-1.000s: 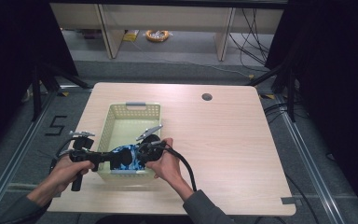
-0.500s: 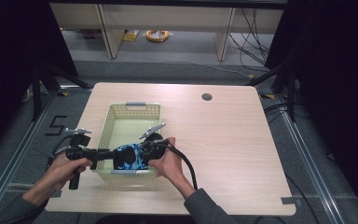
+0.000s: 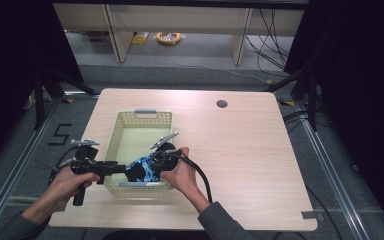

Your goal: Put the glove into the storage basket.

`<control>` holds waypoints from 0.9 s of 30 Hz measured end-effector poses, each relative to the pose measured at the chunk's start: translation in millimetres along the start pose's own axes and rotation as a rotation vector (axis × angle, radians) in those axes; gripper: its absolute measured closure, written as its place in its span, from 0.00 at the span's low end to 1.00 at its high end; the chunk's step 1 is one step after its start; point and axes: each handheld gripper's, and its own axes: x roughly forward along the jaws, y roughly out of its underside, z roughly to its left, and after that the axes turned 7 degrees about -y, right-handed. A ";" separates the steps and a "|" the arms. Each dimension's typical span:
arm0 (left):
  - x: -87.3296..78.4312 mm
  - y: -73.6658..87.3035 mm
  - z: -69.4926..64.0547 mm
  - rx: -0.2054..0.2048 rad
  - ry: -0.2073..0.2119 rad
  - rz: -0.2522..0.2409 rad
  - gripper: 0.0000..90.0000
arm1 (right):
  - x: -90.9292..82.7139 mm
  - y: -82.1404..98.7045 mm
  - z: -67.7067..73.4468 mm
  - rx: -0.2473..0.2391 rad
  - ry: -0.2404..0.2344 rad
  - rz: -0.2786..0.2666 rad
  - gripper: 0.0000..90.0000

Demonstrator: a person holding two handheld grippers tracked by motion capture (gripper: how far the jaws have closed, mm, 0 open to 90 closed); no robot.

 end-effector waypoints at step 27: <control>5.1 2.1 -27.4 0.048 0.038 0.011 0.44 | -2.9 3.2 5.1 -0.027 0.039 0.012 0.75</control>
